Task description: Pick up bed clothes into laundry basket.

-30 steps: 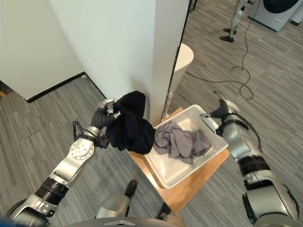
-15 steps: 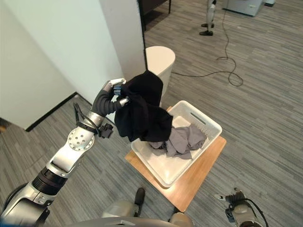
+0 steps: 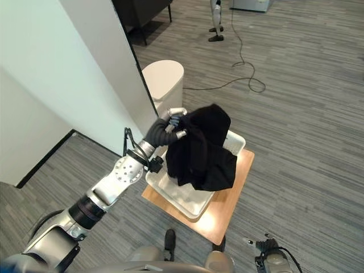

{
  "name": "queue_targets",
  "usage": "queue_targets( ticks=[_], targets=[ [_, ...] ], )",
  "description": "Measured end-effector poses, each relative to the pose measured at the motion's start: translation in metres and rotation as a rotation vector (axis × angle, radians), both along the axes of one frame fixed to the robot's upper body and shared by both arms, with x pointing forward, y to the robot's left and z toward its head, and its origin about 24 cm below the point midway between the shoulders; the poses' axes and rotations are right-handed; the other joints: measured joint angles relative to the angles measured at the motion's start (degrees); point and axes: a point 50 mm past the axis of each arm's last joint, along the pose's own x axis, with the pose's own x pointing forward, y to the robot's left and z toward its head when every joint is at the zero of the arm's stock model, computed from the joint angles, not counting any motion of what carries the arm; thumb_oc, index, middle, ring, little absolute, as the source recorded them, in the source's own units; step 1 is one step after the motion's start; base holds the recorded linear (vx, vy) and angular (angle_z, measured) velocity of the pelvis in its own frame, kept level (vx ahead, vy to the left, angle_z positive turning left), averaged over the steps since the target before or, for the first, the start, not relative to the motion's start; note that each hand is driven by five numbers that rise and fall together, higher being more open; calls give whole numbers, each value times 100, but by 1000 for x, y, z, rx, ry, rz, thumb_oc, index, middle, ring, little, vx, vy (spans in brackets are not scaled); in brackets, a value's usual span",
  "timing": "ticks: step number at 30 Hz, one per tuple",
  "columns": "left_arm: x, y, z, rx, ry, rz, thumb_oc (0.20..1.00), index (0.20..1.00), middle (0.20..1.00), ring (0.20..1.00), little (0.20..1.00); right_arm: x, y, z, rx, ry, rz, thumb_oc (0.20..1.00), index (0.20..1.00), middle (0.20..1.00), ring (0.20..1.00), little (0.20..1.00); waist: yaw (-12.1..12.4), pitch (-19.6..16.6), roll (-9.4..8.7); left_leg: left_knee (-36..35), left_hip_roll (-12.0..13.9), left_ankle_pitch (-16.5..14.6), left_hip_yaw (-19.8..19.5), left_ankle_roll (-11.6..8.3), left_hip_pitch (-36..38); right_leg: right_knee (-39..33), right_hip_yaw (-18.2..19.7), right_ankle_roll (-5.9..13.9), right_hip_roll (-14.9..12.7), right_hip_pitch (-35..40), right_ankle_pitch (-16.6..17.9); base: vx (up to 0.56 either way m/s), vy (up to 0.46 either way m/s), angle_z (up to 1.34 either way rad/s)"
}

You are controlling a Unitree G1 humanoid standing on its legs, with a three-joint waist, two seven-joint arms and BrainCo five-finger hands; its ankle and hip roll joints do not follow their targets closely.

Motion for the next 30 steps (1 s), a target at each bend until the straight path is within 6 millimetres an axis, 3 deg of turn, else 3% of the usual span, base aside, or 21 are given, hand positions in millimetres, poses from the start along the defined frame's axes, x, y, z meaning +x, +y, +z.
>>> queue_targets(
  ticks=[9,10,13,17,20,24,25,27,30],
  targets=[
    [11,-1,-69,286,158,98,200,200,200,200,200,31,5,5,16,-56,-11,1000,1000,1000,1000,1000,-92,-25,-291,0,46,13,198,17,-289,3,182,-13,42,-394,68,-6,1,-12],
    [12,2,-78,332,171,118,1000,1000,1000,1000,1000,32,6,5,20,-59,-14,1000,1000,1000,1000,1000,-122,-25,-311,1,46,12,221,17,-290,1,219,-14,44,-406,70,-16,17,-9],
    [17,17,-109,483,249,189,1000,1000,1000,1000,1000,41,6,8,36,-95,-42,1000,1000,1000,1000,1000,-120,-29,-369,0,56,-1,315,23,-315,4,300,-14,52,-482,83,-3,14,-17],
    [18,25,-115,559,236,215,1000,1000,1000,1000,1000,50,1,15,37,-146,-69,1000,1000,1000,1000,1000,-178,-28,-405,0,61,-2,305,25,-351,6,277,-50,59,-502,111,12,5,2],
    [19,29,-112,548,219,241,1000,1000,1000,1000,1000,72,-7,32,20,-254,-73,1000,1000,1000,1000,1000,-167,-30,-430,-1,66,-2,303,26,-337,6,267,-51,63,-481,112,0,0,0],
    [22,41,-106,509,214,291,1000,1000,1000,1000,1000,108,-31,75,-44,-473,-74,1000,1000,1000,1000,1000,-153,-30,-456,-1,73,-10,293,31,-247,5,267,-47,70,-385,109,19,-1,0],
    [21,47,-100,423,228,333,1000,1000,1000,1000,1000,122,-42,101,-82,-587,-77,1000,1000,1000,1000,1000,-126,-34,-470,-2,81,-19,300,33,-186,1,266,-29,75,-318,95,0,0,0],
    [17,53,-94,278,261,384,1000,1000,1000,1000,1000,129,-56,128,-149,-689,-62,1000,1000,1000,1000,1000,-109,-34,-485,-4,86,-28,288,30,-119,-19,268,-13,81,-251,81,29,-33,2],
    [11,61,-91,107,325,428,1000,1000,1000,1000,1000,133,-70,152,-218,-756,-58,1000,1000,1000,1000,1000,-71,-39,-539,-2,95,-28,243,29,-68,-5,224,-15,94,-174,82,12,-20,9]
  ],
)
